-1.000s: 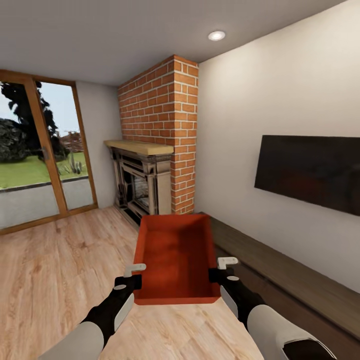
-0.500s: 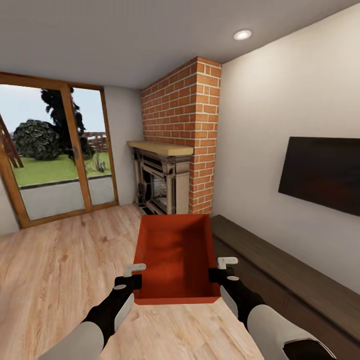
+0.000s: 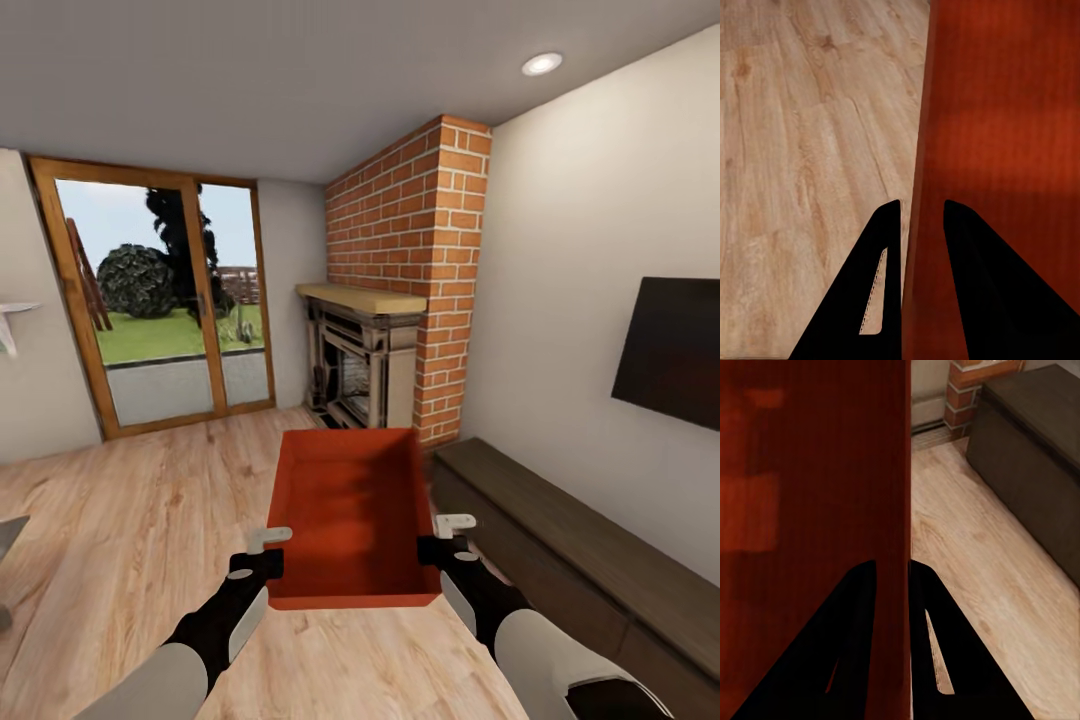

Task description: Move the two storage containers from the living room to the garage. In the garage, place one container on the floor and stack the other container on top of it (either order is fine).

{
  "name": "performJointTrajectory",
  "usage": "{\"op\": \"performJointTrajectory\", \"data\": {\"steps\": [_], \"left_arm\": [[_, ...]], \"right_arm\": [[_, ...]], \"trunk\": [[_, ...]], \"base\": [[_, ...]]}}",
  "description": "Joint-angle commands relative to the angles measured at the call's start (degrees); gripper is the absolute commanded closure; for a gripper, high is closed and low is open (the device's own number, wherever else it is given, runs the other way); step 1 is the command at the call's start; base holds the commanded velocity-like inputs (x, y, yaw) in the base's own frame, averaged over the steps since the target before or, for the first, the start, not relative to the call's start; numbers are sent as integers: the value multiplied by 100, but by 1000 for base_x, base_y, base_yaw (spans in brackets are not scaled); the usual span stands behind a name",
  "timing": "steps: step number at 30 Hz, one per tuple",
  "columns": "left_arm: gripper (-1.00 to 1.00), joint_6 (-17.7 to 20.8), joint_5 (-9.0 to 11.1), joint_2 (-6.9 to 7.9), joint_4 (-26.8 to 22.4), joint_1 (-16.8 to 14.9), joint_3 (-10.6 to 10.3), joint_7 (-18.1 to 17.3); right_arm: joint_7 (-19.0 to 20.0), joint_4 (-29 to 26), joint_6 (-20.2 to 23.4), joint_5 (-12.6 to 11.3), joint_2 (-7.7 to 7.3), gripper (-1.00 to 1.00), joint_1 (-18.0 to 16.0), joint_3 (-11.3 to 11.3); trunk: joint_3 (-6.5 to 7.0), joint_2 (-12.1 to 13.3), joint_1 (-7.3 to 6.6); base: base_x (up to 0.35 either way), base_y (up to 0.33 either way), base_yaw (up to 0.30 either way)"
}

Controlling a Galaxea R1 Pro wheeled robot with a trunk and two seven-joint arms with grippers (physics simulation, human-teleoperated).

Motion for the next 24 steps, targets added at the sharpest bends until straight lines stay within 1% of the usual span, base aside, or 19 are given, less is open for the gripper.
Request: {"op": "performJointTrajectory", "data": {"steps": [1,24], "left_arm": [[100,40,59,88,6,-2,306,91],[100,40,59,95,-9,-2,306,91]], "right_arm": [[-33,-34,4,57,-9,100,-3,21],[-33,-34,4,57,-9,100,0,21]], "trunk": [[1,-5,2],[68,-5,2]], "base": [[0,0,264],[0,0,264]]}}
